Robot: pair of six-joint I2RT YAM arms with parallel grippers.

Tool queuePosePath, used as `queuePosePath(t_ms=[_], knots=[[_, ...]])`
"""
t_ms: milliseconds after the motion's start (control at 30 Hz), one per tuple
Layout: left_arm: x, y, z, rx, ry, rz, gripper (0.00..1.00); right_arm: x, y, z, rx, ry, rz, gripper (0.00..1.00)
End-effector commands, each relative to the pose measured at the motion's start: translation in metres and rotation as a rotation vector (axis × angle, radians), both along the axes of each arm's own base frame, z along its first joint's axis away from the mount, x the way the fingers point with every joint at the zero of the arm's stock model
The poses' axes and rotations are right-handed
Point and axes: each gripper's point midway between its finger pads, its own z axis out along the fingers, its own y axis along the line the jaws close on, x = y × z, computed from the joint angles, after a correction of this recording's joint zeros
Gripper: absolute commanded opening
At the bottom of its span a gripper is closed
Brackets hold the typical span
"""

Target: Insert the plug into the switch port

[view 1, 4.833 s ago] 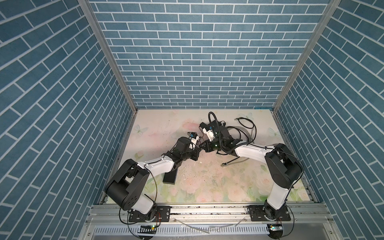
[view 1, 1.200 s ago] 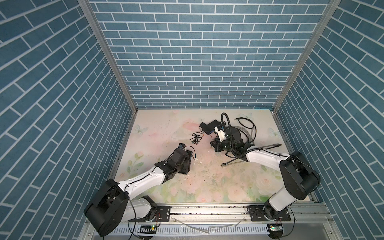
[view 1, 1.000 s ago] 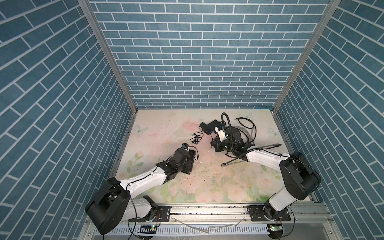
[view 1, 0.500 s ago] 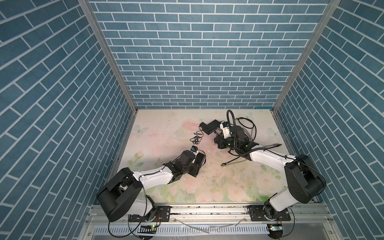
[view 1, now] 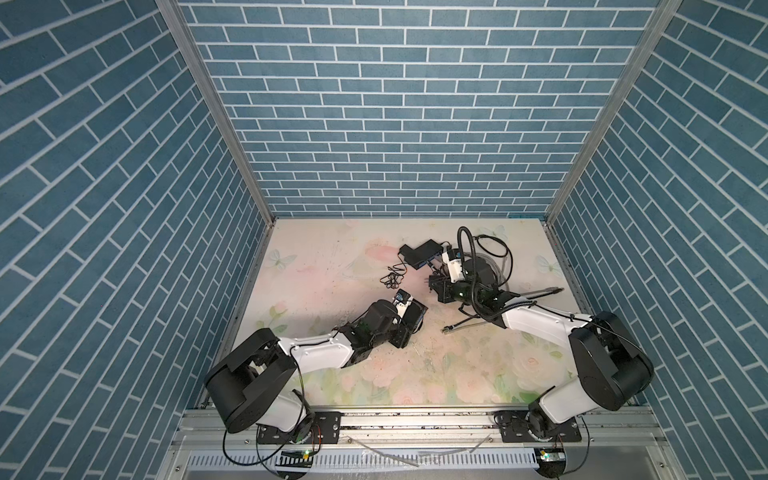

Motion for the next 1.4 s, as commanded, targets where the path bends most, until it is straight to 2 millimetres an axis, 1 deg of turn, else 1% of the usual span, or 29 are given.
queuePosePath(t_ms=[0, 100, 167, 400, 467, 533, 600, 733, 833, 1033, 1100, 1367], knots=[[0.007, -0.014, 0.024, -0.090, -0.115, -0.039, 0.47, -0.002, -0.001, 0.018, 0.065, -0.048, -0.003, 0.00], [0.006, -0.015, 0.036, -0.128, -0.211, -0.072, 0.47, -0.002, -0.001, 0.024, 0.078, -0.079, 0.000, 0.00], [0.007, -0.016, 0.040, -0.121, -0.252, -0.089, 0.48, -0.001, -0.002, 0.028, 0.085, -0.105, -0.002, 0.00], [0.011, -0.021, 0.044, -0.058, -0.376, -0.154, 0.50, -0.001, -0.003, 0.041, 0.119, -0.173, 0.001, 0.00], [0.008, -0.020, 0.046, -0.072, -0.439, -0.174, 0.50, -0.003, -0.003, 0.046, 0.143, -0.191, 0.004, 0.00], [0.010, -0.015, 0.050, -0.088, -0.491, -0.147, 0.50, -0.004, -0.002, 0.051, 0.171, -0.205, 0.007, 0.00], [0.012, -0.014, 0.049, -0.085, -0.519, -0.141, 0.50, -0.006, -0.001, 0.056, 0.204, -0.222, 0.011, 0.00], [0.013, -0.014, 0.046, -0.092, -0.535, -0.137, 0.50, -0.013, 0.000, 0.061, 0.238, -0.243, 0.035, 0.00], [0.014, -0.013, 0.044, -0.112, -0.552, -0.120, 0.49, -0.022, 0.001, 0.066, 0.263, -0.262, 0.070, 0.00], [0.016, -0.010, 0.044, -0.181, -0.575, -0.073, 0.49, -0.038, 0.001, 0.063, 0.281, -0.255, 0.128, 0.00], [0.016, -0.014, 0.040, -0.184, -0.559, -0.090, 0.49, -0.043, 0.001, 0.064, 0.290, -0.260, 0.144, 0.00], [0.018, -0.015, 0.046, -0.186, -0.584, -0.089, 0.49, -0.052, 0.001, 0.055, 0.296, -0.224, 0.173, 0.00]])
